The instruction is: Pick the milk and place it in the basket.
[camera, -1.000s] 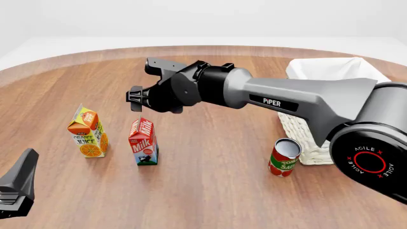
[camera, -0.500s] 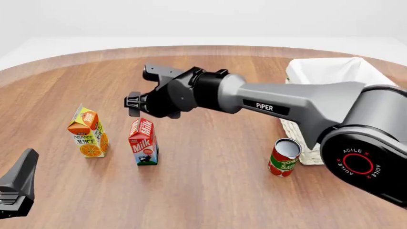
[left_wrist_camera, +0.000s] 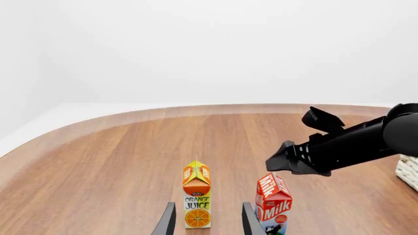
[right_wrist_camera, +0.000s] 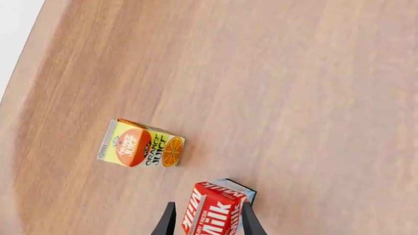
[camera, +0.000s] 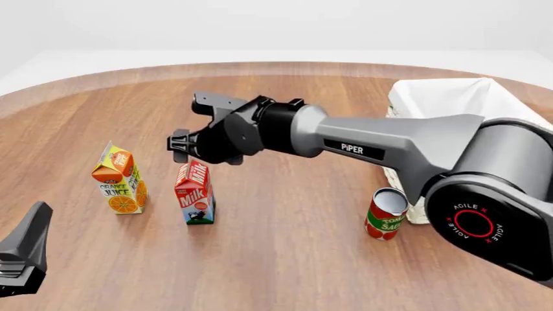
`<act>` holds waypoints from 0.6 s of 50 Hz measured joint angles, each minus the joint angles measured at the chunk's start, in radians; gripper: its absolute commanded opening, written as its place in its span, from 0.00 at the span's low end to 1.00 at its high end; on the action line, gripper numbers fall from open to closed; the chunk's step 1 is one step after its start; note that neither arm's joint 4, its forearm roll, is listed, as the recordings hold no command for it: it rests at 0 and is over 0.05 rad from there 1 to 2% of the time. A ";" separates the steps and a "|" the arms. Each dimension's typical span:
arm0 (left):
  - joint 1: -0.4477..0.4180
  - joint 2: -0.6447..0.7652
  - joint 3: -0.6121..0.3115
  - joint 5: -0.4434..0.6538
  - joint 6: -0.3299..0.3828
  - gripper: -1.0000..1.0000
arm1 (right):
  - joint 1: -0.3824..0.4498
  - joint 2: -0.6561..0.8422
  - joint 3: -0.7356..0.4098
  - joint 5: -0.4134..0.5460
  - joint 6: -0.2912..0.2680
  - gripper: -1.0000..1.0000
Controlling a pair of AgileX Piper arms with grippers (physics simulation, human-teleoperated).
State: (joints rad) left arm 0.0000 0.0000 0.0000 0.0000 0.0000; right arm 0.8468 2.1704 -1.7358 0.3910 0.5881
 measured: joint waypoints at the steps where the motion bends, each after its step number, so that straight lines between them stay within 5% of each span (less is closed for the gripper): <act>1: 0.000 0.000 0.000 0.000 0.000 1.00 | 0.000 0.000 0.001 -0.001 0.000 1.00; 30: 0.000 0.000 0.000 0.000 0.000 1.00 | 0.005 0.011 0.016 -0.017 0.018 1.00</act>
State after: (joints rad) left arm 0.0000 0.0000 0.0000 0.0000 0.0000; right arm 0.8514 2.1816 -1.7193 0.3740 0.6062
